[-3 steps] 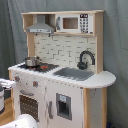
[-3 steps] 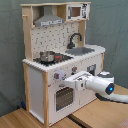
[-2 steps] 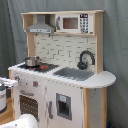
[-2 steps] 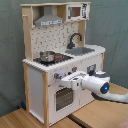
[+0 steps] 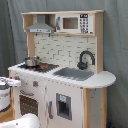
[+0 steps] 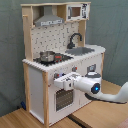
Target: Play with the kitchen
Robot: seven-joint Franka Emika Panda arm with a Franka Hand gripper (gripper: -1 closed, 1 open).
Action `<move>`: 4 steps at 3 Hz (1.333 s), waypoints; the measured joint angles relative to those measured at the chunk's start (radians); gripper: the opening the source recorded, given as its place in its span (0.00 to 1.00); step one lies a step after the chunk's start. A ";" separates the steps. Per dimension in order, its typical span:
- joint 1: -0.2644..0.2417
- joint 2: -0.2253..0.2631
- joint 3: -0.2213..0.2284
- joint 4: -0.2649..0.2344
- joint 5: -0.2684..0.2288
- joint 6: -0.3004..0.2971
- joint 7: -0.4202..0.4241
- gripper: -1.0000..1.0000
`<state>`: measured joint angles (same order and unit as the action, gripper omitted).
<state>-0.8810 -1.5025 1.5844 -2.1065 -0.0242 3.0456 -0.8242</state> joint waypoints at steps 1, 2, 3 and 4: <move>-0.047 0.000 0.014 0.080 0.000 -0.043 0.000 1.00; -0.079 0.000 0.013 0.139 0.000 -0.118 0.000 1.00; -0.068 0.000 0.007 0.129 0.000 -0.155 0.000 1.00; -0.067 0.000 0.007 0.129 0.000 -0.158 0.000 0.00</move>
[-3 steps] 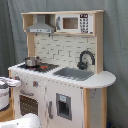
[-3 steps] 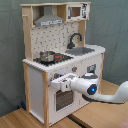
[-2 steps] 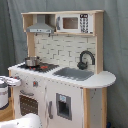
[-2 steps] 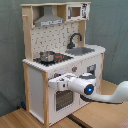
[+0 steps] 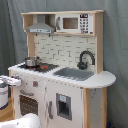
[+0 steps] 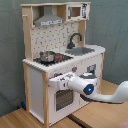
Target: Play with the kitchen
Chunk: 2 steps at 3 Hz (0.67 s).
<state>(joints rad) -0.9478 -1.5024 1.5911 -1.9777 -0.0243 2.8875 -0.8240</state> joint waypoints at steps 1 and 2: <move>0.008 0.000 0.000 -0.009 0.000 -0.024 0.075 0.00; 0.008 0.001 0.000 -0.009 0.001 -0.021 0.187 0.00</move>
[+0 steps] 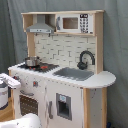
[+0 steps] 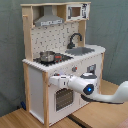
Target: Play with the kitchen
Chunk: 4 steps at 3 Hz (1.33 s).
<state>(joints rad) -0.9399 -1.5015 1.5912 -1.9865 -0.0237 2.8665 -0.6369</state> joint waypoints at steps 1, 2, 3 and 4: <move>0.000 0.004 0.001 -0.001 0.000 0.006 0.112 0.00; 0.000 0.005 0.001 -0.003 0.001 0.011 0.227 0.00; 0.000 0.005 0.001 -0.004 0.001 0.016 0.331 0.00; 0.000 0.005 0.001 -0.007 0.001 0.023 0.441 0.00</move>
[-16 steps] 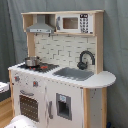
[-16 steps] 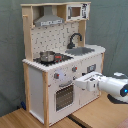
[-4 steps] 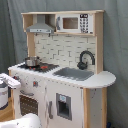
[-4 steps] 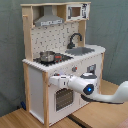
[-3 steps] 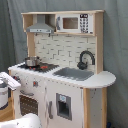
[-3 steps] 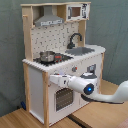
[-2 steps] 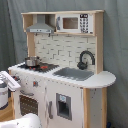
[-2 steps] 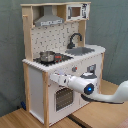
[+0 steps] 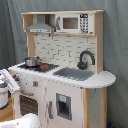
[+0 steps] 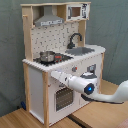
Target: Play with the kitchen
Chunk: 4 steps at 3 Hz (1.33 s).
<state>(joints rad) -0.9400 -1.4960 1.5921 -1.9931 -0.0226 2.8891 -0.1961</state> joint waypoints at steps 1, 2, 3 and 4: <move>0.000 0.000 0.000 -0.002 0.000 0.006 0.111 0.00; 0.000 0.001 0.000 -0.003 0.000 0.009 0.219 0.00; 0.000 0.001 -0.001 -0.003 0.000 0.010 0.320 0.00; 0.000 0.001 -0.001 -0.003 0.000 0.011 0.338 0.00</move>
<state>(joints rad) -0.9398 -1.4952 1.5915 -1.9956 -0.0221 2.9002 0.1416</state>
